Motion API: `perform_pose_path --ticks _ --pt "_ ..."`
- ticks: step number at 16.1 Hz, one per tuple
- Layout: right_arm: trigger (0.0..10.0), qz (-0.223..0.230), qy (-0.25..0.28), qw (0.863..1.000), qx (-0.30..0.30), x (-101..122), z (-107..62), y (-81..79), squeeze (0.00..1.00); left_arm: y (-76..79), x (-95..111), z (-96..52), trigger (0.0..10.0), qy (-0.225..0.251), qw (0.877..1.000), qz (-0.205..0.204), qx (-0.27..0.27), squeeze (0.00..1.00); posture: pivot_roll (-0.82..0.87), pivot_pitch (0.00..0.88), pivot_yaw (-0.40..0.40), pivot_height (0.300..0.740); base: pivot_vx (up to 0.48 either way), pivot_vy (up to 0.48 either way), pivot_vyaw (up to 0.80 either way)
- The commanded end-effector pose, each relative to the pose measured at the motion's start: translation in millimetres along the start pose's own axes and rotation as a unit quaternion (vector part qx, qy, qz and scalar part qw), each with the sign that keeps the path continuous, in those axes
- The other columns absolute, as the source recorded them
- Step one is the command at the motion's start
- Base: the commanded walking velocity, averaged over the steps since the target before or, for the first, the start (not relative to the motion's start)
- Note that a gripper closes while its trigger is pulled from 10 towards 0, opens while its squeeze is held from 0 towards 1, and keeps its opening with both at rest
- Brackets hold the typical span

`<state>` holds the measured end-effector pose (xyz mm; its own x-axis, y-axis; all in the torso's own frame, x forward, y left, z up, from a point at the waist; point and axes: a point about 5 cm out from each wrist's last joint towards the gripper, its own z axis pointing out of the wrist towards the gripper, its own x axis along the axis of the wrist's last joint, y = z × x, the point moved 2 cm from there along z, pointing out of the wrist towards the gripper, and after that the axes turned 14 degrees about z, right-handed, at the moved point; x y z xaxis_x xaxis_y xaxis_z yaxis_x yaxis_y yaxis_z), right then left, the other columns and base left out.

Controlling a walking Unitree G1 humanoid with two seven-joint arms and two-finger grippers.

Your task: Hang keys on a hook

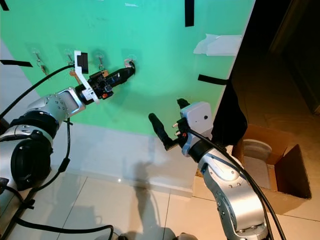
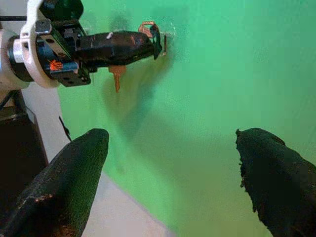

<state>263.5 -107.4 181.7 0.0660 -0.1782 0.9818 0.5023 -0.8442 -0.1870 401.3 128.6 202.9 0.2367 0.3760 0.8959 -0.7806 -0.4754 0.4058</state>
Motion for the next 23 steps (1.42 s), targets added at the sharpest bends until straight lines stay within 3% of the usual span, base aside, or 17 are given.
perform_pose_path --ticks 1,5,7,14,23 --pt "10.0 -0.001 0.015 1.0 0.008 9.3 -0.5 -4.7 0.0 -1.4 2.8 -2.8 10.0 0.006 1.0 -0.002 0.002 0.0 -0.24 0.0 0.047 0.74 0.0 0.0 0.0" --pt "10.0 0.002 0.009 1.0 0.0 8.1 -2.9 -4.8 0.0 2.7 8.4 -0.1 10.0 0.009 1.0 0.009 -0.017 0.0 -0.23 0.0 0.034 0.74 0.0 0.0 0.0" --pt "10.0 0.003 0.006 1.0 -0.017 6.0 -4.1 -2.8 0.0 4.2 1.4 0.1 10.0 -0.015 1.0 0.009 -0.026 0.0 -0.23 0.0 0.028 0.74 0.0 0.0 0.0" --pt "10.0 0.01 0.001 1.0 -0.02 3.7 -3.2 -6.0 0.0 -3.2 -8.7 -12.3 10.0 -0.011 1.0 -0.007 -0.011 0.0 -0.22 0.0 0.029 0.74 0.0 0.0 0.0" --pt "10.0 0.009 0.007 1.0 -0.023 5.5 -2.4 -6.3 0.0 1.8 -2.8 -1.4 10.0 -0.014 1.0 0.0 -0.015 0.0 -0.23 0.0 0.036 0.74 0.0 0.0 0.0"
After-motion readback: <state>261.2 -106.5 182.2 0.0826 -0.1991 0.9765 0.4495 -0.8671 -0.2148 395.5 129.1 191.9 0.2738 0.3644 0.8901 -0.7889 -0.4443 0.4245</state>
